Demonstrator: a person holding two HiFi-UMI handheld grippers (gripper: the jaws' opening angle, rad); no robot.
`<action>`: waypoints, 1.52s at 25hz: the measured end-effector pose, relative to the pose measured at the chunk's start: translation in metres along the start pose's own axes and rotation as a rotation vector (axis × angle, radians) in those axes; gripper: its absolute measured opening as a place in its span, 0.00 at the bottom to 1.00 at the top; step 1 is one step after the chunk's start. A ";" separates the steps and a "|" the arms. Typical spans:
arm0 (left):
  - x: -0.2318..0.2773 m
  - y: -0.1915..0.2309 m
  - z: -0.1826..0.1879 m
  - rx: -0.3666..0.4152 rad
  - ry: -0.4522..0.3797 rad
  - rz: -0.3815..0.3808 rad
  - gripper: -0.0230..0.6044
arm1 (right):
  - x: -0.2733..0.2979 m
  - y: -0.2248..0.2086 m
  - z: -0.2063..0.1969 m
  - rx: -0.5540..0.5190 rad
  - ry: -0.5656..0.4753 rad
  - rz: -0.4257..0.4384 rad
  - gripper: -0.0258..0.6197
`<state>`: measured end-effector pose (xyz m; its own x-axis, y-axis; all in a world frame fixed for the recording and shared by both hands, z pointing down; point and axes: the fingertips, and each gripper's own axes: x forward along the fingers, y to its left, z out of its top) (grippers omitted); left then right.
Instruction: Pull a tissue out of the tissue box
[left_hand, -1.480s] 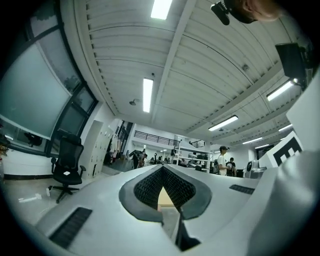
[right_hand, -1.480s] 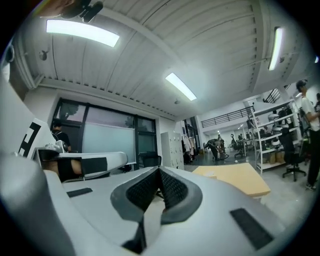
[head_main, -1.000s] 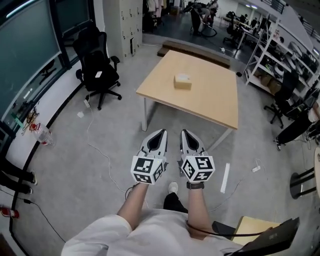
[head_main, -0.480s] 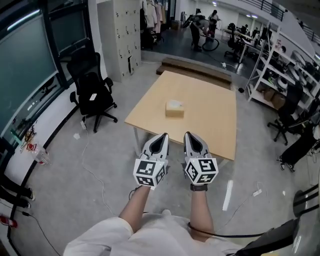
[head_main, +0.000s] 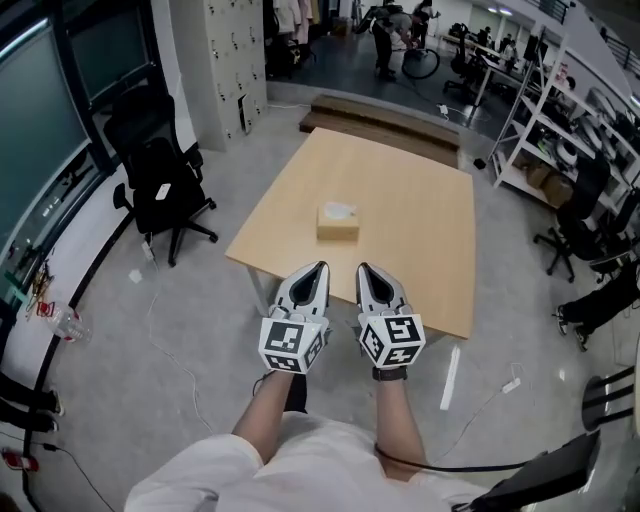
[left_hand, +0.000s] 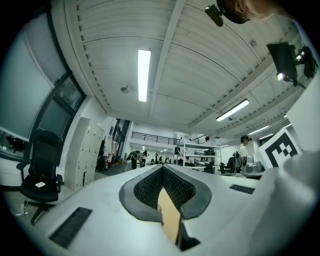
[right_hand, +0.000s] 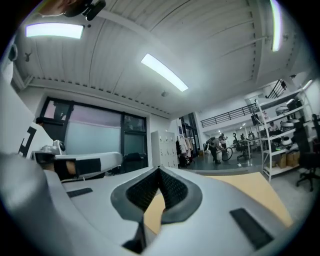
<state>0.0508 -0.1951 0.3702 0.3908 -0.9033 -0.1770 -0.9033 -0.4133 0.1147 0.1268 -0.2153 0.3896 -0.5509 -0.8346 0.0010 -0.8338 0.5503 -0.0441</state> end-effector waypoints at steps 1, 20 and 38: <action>0.019 0.011 -0.001 0.008 -0.008 -0.007 0.02 | 0.019 -0.006 -0.002 -0.011 0.002 -0.002 0.03; 0.287 0.216 -0.023 -0.058 0.031 -0.133 0.02 | 0.310 -0.137 -0.010 -0.001 0.109 -0.153 0.03; 0.371 0.256 -0.230 -0.082 0.474 -0.138 0.02 | 0.377 -0.246 -0.178 0.047 0.508 -0.151 0.04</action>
<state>0.0047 -0.6625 0.5587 0.5605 -0.7844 0.2655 -0.8279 -0.5235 0.2012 0.1176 -0.6610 0.5789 -0.3831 -0.7806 0.4939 -0.9089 0.4140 -0.0505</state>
